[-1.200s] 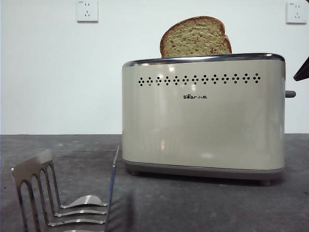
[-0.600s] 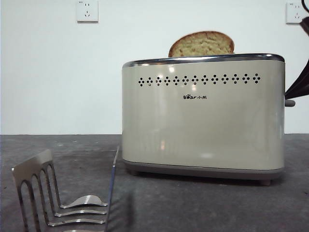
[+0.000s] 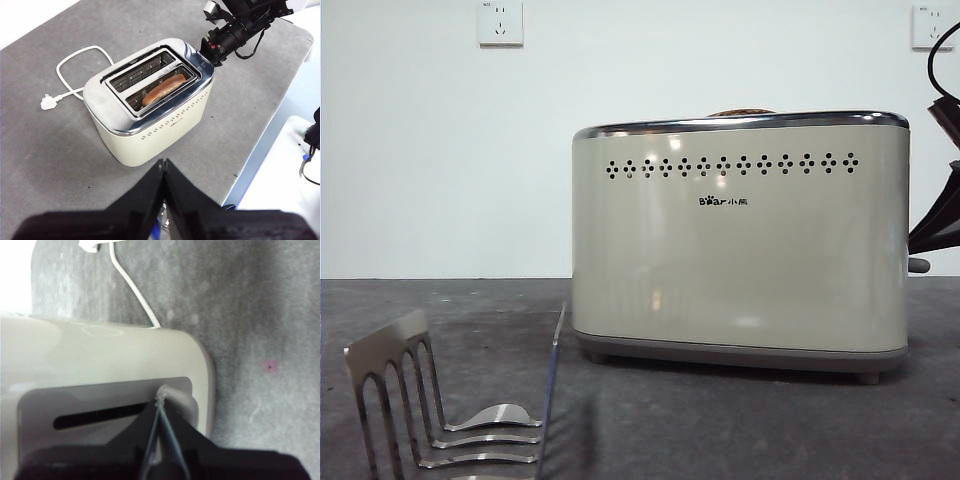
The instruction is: Pick up a slice of bread from the rack,put the bread on the toaster,press the button
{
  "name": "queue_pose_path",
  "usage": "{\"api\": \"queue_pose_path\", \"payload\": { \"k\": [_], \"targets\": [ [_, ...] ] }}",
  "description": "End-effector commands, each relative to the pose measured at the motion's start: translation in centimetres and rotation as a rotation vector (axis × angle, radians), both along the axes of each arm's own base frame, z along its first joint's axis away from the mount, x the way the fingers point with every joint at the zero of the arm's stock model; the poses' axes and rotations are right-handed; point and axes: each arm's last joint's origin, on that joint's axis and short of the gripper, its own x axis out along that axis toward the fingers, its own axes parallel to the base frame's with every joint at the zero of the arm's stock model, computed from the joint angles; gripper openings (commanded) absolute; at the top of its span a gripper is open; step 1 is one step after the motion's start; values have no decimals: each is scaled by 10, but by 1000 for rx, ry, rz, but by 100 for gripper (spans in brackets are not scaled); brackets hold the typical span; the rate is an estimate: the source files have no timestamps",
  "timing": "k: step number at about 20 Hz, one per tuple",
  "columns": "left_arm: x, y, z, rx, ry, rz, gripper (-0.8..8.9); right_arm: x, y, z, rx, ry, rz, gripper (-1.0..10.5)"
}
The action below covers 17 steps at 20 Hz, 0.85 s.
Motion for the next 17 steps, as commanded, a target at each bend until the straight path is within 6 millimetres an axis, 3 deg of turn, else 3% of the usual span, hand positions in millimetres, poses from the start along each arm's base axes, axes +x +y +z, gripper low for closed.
{"api": "queue_pose_path", "payload": {
  "k": [1,17],
  "targets": [
    [0,0,0,-12,10,13,-8,-3,0,-23,-47,101,-10,-8],
    [0,0,-1,-10,10,16,-8,-8,0,-33,-71,183,4,-8]
  ]
}}
